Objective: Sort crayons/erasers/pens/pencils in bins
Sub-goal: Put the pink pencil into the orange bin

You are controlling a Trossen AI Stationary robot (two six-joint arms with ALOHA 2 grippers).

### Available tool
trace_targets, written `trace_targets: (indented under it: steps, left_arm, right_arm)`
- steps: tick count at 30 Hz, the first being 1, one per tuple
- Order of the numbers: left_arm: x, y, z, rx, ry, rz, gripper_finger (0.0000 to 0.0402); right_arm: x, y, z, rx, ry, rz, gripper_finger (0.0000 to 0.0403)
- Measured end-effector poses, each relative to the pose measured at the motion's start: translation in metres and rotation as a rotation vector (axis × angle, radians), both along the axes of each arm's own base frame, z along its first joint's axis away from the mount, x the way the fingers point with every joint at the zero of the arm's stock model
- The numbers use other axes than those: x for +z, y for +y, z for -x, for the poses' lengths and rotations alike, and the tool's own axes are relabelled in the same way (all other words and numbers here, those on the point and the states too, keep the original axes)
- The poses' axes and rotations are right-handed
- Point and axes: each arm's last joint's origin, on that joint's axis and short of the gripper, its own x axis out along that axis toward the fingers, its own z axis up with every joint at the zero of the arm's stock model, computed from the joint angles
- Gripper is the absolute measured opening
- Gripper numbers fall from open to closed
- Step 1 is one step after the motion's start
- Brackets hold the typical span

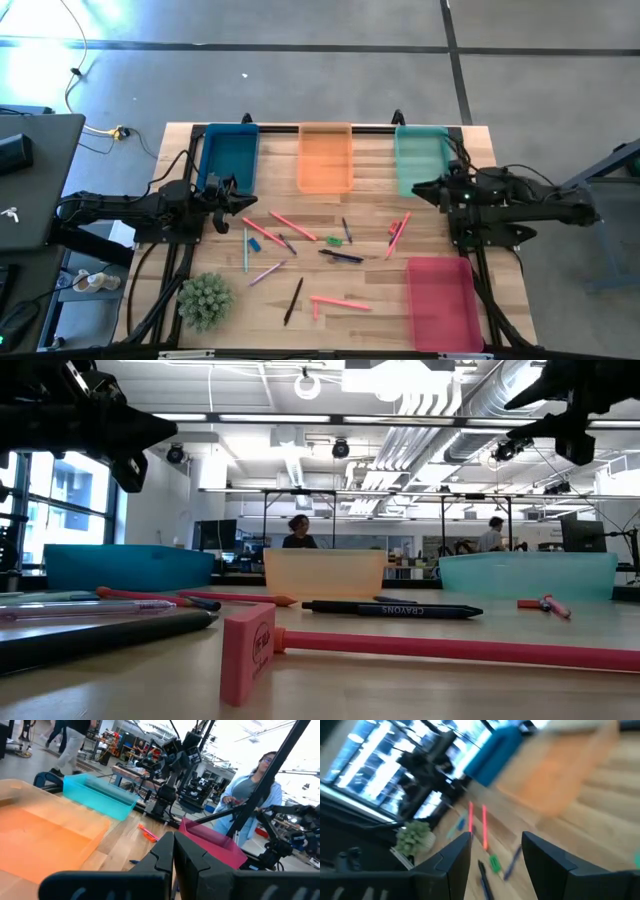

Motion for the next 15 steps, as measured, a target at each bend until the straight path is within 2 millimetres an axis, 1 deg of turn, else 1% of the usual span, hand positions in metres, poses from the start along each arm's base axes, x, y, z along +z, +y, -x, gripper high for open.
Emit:
trace_targets:
  steps: [4,8,12,15]
  left_arm:
    - [0.0,0.0,0.0,0.0,0.0,0.0,0.0001]
    - [0.0,0.0,0.0,0.0,0.0,0.0,0.0001]
    - [0.0,0.0,0.0,0.0,0.0,0.0,0.0001]
    - [0.0,0.0,0.0,0.0,0.0,0.0,0.0001]
  right_arm:
    - [0.011,0.0,-0.007,-0.05,0.129,-0.115,0.0169]
    - [0.016,0.0,-0.018,-0.113,0.233,-0.222,0.0169]
    - [0.014,-0.001,-0.031,-0.17,0.329,-0.293,0.0169]
    - [0.006,-0.001,-0.039,-0.203,0.405,-0.322,0.0169]
